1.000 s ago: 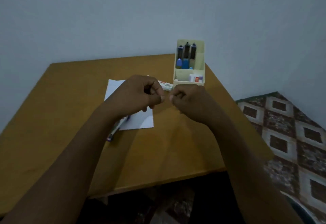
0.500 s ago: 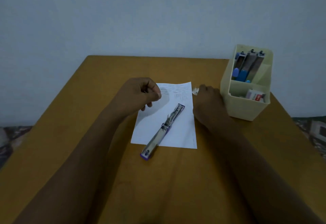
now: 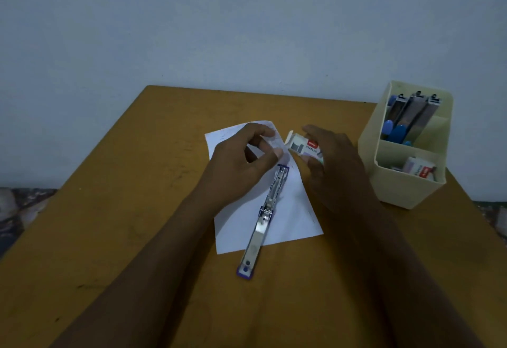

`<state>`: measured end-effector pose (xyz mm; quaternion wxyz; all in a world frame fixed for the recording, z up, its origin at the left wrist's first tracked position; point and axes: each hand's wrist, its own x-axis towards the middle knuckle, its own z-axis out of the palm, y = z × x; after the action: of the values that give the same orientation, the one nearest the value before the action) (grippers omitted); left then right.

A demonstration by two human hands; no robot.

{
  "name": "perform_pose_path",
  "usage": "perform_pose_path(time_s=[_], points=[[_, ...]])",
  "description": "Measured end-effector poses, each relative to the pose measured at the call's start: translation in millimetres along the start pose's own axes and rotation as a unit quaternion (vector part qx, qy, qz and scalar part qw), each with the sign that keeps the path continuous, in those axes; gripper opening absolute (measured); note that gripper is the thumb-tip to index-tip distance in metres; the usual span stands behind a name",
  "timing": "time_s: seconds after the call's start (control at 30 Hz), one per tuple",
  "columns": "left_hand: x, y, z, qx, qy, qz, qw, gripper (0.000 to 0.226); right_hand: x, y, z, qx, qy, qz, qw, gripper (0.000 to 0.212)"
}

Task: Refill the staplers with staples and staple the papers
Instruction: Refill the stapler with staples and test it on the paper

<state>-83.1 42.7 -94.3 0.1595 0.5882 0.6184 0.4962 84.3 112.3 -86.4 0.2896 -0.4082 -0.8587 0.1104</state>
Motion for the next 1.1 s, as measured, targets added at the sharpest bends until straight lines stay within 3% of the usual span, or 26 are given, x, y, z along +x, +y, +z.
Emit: perform_pose_path(time_s=[0.3,0.53,0.7,0.93,1.1], points=[[1,-6,6,0.041,-0.046,-0.069,0.996,0.019,-1,-2,3,-0.002,0.05,0.023,0.998,0.048],[-3,6,2,0.011,0.035,0.05,0.998,0.013,-6,-3,8,0.023,-0.011,-0.054,0.998,0.048],[-4,2,5,0.09,0.03,0.018,0.995,0.022,-5,-4,12,0.01,-0.024,-0.085,0.996,0.047],[-1,-2,-3,0.065,0.052,0.008,0.996,0.014,-5,-4,14,0.014,-0.033,-0.072,0.997,0.046],[1,-9,-6,0.081,0.014,0.033,0.996,0.014,-7,-2,14,0.018,-0.037,-0.069,0.997,0.048]])
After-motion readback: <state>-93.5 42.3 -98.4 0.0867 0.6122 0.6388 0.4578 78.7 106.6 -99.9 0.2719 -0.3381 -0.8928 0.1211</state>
